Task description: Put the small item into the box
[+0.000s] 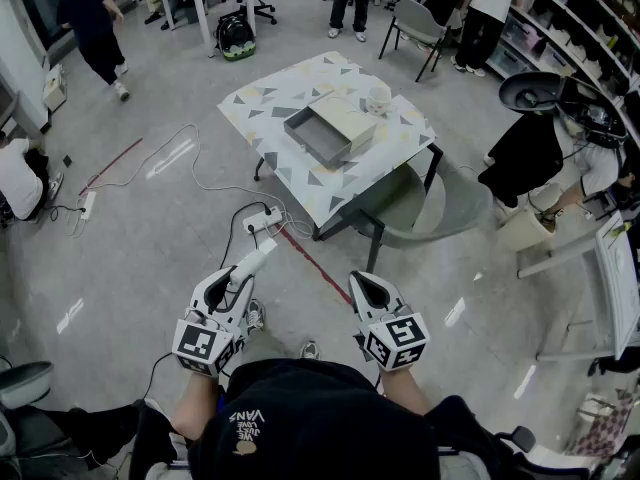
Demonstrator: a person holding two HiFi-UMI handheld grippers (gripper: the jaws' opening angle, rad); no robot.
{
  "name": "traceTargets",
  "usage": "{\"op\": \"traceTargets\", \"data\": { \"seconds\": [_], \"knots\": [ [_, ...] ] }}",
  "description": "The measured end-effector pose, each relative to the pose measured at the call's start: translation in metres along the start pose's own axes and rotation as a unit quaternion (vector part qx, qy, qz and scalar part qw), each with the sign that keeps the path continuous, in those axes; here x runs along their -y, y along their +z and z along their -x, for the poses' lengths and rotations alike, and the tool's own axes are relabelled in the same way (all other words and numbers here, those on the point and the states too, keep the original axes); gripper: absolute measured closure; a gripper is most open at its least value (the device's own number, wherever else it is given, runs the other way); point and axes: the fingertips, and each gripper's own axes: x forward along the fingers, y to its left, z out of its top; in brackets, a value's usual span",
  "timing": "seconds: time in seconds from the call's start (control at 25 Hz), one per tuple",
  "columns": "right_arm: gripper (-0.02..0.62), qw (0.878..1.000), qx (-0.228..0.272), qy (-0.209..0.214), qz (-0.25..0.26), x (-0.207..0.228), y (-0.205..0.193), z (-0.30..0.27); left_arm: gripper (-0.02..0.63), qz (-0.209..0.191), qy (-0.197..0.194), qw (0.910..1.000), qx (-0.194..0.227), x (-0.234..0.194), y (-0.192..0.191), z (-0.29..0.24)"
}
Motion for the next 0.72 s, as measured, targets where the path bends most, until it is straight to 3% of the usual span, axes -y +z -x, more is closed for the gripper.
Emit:
{"op": "traceTargets", "data": {
  "seconds": [0.24, 0.44, 0.72],
  "knots": [
    [0.595, 1.000, 0.006, -0.005, -0.021, 0.005, 0.005, -0.029, 0.482, 0.003, -0.013, 0.9999, -0.007, -0.026, -0.015, -0.018],
    [0.595, 0.999, 0.010, -0.032, -0.030, 0.013, 0.020, -0.058, 0.482, 0.002, -0.029, 0.9995, -0.012, -0.051, 0.000, -0.041],
    [0.595, 0.996, 0.029, -0.075, -0.039, 0.014, 0.051, -0.107, 0.482, -0.017, -0.085, 0.9962, 0.002, -0.096, 0.019, -0.078]
  ]
}}
